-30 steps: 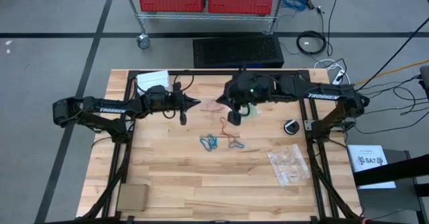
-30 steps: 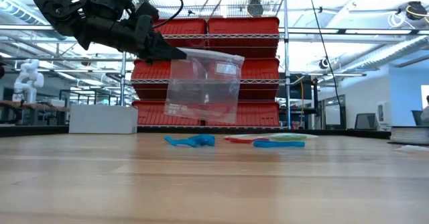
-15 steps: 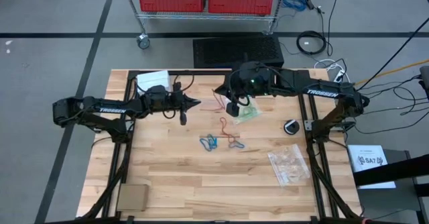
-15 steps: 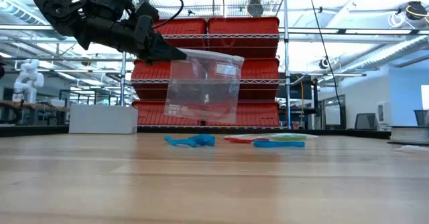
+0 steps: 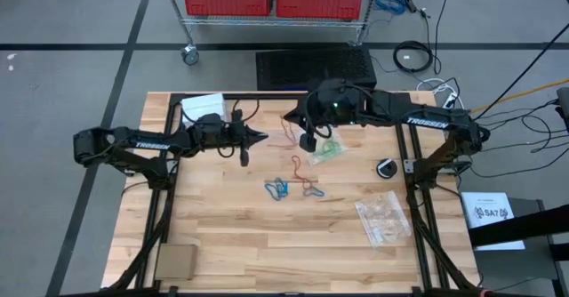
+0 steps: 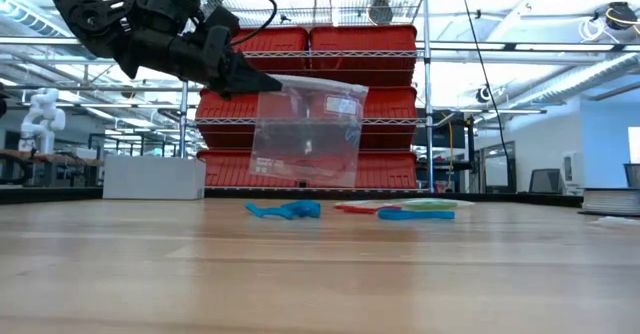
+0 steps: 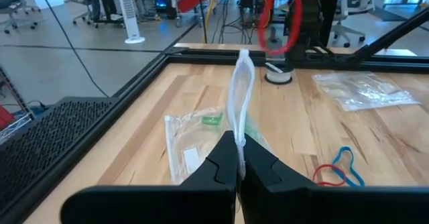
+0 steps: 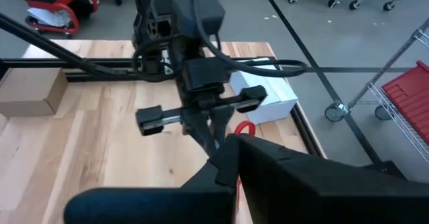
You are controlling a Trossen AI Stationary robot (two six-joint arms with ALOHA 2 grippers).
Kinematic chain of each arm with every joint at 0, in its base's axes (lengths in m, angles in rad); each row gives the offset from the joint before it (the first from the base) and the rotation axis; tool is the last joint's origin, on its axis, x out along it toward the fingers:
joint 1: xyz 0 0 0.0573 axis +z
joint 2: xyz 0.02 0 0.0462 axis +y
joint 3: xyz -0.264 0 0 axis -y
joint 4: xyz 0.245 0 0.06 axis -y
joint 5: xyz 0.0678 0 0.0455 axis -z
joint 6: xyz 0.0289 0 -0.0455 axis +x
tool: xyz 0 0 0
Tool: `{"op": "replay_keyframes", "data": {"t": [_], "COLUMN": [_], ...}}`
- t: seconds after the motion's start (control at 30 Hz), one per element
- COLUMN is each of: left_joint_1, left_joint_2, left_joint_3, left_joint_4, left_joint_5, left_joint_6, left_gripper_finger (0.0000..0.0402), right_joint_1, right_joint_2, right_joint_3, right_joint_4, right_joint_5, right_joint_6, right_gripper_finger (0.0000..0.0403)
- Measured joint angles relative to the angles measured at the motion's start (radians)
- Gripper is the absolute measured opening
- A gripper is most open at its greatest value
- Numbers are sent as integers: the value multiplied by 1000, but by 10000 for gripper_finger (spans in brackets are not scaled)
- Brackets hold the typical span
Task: Sort rubber bands
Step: Put the red rubber band into the top left transparent zip lock bag
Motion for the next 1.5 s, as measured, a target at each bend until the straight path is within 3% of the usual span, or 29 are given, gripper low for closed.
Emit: {"op": "replay_keyframes", "data": {"t": [0.83, 1.5], "left_joint_1": [-1, 0], "left_joint_2": [0, 0], "left_joint_3": [0, 0], "left_joint_4": [17, 13], "left_joint_5": [36, 36], "left_joint_6": [-23, -20], "left_gripper_finger": [2, 2], "right_joint_1": [-26, 16], "right_joint_2": [7, 7], "right_joint_3": [1, 8], "right_joint_4": [-31, 2], "right_joint_5": [-26, -26], "right_joint_6": [-44, -49], "right_gripper_finger": [0, 0]}}
